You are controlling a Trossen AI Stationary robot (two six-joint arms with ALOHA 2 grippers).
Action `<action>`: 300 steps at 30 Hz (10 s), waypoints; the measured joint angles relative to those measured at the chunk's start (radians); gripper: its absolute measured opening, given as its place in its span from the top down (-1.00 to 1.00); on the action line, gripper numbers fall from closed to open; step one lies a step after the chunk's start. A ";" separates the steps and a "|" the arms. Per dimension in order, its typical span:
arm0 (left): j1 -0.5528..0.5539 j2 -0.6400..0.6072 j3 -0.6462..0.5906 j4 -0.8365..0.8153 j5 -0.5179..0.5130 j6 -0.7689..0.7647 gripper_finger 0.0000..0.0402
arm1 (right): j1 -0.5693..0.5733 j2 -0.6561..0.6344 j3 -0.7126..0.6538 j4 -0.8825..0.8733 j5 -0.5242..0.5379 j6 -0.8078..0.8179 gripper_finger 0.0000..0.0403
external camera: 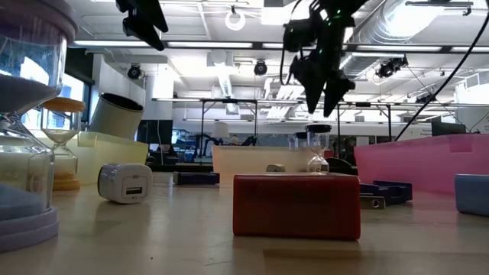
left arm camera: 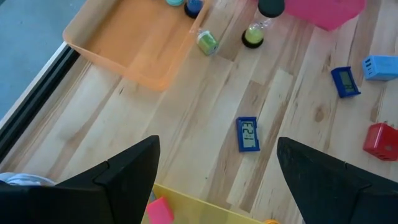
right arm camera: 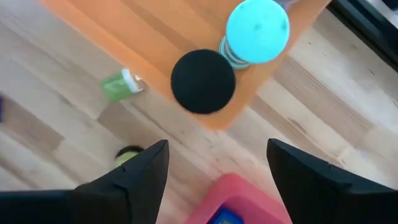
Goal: Pick & Place Office items
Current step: Put the blue clock in the red bin, then put the red charger in the yellow bin
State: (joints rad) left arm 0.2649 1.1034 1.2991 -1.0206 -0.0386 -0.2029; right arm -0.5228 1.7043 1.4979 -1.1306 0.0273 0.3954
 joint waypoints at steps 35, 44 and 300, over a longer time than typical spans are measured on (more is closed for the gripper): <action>-0.246 0.000 0.000 -0.016 -0.020 -0.444 -0.58 | 0.490 -0.284 -0.001 -0.248 -0.084 -0.020 -0.28; -0.382 0.021 0.000 -0.016 -0.024 -0.509 -0.58 | 0.707 -0.284 -0.001 -0.174 -0.190 0.079 -0.28; -0.906 0.123 0.000 0.626 0.151 -0.816 -0.58 | 0.752 -0.715 -0.653 0.327 0.446 1.235 -0.17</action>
State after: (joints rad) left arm -0.6411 1.2263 1.2995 -0.3950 0.1129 -1.0186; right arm 0.2295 0.9890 0.8452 -0.8039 0.4737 1.6306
